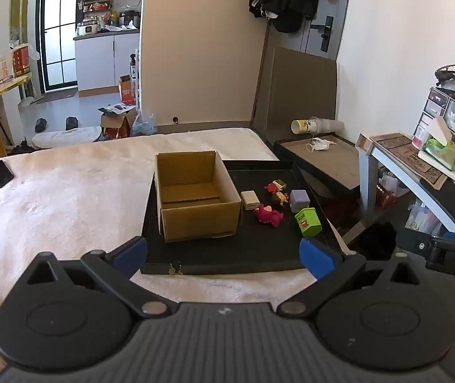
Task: Organize rigid objects
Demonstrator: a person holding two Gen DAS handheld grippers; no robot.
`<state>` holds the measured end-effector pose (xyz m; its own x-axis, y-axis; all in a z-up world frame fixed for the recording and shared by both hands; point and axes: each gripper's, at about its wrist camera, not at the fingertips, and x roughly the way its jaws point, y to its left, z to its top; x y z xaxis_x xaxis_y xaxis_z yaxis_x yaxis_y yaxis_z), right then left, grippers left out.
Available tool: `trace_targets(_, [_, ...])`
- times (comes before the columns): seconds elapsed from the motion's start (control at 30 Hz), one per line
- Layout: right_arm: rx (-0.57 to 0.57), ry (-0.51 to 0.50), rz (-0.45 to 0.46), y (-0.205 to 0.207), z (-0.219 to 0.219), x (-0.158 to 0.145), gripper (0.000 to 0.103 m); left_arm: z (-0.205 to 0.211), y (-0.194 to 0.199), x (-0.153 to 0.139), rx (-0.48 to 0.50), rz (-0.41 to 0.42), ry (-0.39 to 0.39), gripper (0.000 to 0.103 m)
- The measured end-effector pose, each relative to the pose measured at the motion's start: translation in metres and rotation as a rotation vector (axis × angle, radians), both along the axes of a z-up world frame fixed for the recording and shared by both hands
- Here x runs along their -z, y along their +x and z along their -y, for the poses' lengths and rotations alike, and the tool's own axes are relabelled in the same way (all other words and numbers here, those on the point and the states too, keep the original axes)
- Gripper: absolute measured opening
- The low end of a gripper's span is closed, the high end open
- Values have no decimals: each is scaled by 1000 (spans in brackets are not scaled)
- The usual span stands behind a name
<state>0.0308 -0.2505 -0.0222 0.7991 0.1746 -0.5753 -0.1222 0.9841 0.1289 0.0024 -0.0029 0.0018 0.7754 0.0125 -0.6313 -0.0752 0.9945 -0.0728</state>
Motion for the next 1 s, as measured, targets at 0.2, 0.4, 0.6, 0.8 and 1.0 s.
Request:
trace_targets(0.2, [3,1,7,-3,0,-2,103,-6,-6,-2,6,18,-21,102])
trace_targets(0.4, [-3,-14,8,-8,4,-7,103,-9,-12,-4,11,18,-19,102])
trace_targets(0.6, [3,-25,8,-6,1,-4,103,-4,-11,-6,9,15,-15,102])
trace_targets(0.8, [2,-28,7,-6,1,-5,103,-1,-10,-5,15,11,-9,102])
trace_targets(1.0, [3,-35,6,-7,1,-5,103,1,-9,-6,19,9,-8,102])
